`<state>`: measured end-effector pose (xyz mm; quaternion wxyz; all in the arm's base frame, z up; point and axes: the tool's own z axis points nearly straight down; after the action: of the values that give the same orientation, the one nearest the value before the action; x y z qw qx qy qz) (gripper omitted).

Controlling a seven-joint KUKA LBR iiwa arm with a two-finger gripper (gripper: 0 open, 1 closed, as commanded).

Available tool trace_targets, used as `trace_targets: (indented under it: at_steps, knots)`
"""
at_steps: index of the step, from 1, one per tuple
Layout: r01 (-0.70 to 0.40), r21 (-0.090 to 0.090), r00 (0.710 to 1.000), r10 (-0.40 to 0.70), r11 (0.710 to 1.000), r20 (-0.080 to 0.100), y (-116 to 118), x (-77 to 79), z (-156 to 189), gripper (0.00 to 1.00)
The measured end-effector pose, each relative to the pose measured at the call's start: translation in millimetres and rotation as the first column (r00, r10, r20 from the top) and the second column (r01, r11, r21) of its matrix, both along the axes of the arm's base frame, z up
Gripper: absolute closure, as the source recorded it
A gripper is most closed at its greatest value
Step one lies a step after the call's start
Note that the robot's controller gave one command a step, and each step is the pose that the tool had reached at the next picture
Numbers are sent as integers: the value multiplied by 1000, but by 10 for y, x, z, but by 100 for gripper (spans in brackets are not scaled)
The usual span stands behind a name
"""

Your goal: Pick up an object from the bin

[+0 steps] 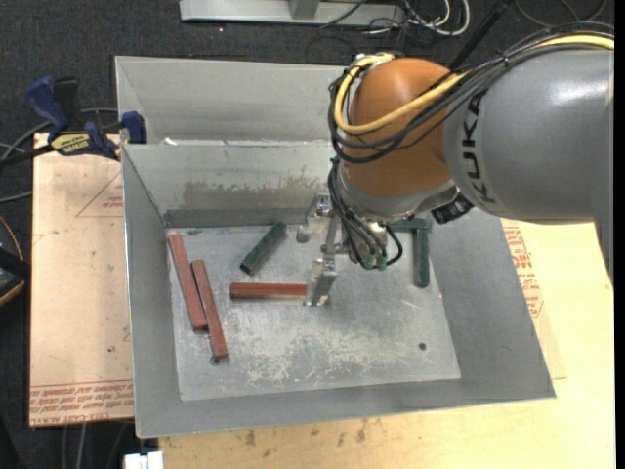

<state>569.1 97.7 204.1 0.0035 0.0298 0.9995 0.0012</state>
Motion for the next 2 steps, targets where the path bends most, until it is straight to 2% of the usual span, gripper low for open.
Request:
trace_targets:
  at_steps: [1,2]
  knots:
    - [191,3,982,-191,982,-5,-73,178,-1269,100]
    - [192,3,981,-192,981,-5,-74,178,-1269,100]
